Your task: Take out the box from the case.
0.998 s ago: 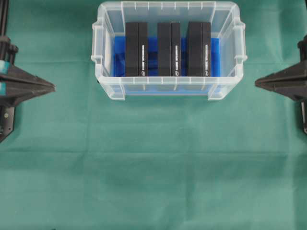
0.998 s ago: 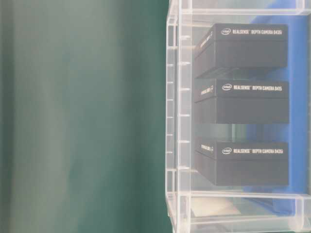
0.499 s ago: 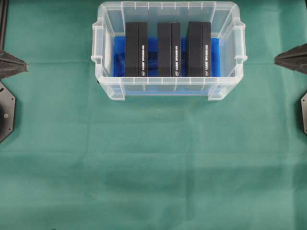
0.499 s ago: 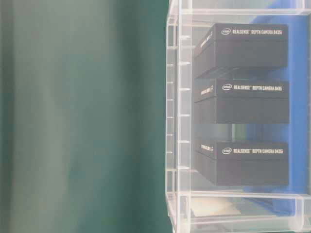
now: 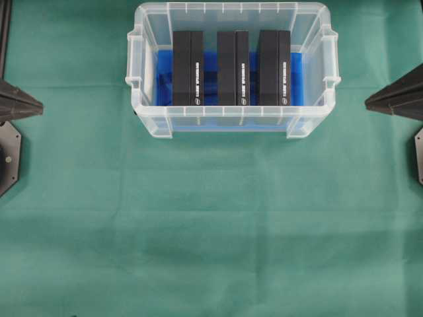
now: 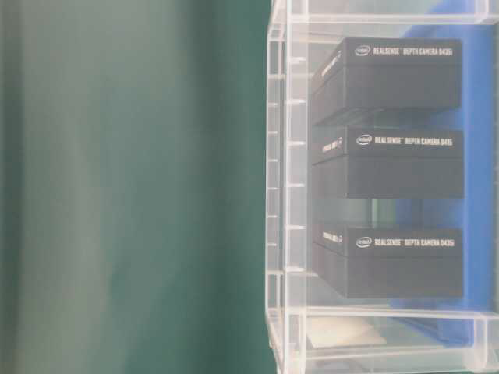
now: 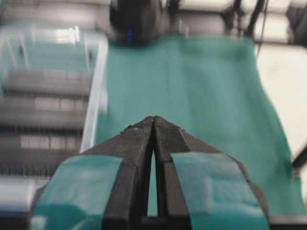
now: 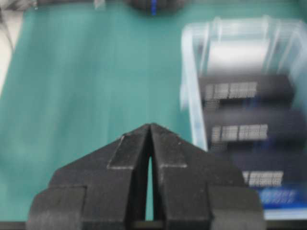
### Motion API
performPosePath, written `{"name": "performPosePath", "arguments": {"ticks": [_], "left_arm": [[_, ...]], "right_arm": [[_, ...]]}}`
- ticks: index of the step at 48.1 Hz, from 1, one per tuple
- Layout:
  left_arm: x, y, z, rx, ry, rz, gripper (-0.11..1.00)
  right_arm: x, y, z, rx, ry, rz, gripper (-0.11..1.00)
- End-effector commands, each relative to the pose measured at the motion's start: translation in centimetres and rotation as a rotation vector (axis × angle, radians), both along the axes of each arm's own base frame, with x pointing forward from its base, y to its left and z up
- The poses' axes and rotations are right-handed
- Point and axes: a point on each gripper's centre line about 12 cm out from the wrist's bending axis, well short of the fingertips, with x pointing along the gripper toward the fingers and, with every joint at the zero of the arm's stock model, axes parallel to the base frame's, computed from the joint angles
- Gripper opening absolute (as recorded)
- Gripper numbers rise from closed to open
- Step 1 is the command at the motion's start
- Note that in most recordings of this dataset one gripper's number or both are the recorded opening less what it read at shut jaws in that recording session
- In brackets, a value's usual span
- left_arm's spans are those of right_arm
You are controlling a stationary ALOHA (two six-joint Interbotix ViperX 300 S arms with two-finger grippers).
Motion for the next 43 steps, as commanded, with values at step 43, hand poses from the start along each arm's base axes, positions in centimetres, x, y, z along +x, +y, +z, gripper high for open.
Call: {"name": "performPosePath", "arguments": {"ticks": [43], "left_arm": [[-2.3, -0.4, -3.3, -0.190, 0.803, 0.186, 0.01]], "right_arm": [[-2.5, -0.1, -4.6, 0.196, 0.820, -0.254, 0.00]]}}
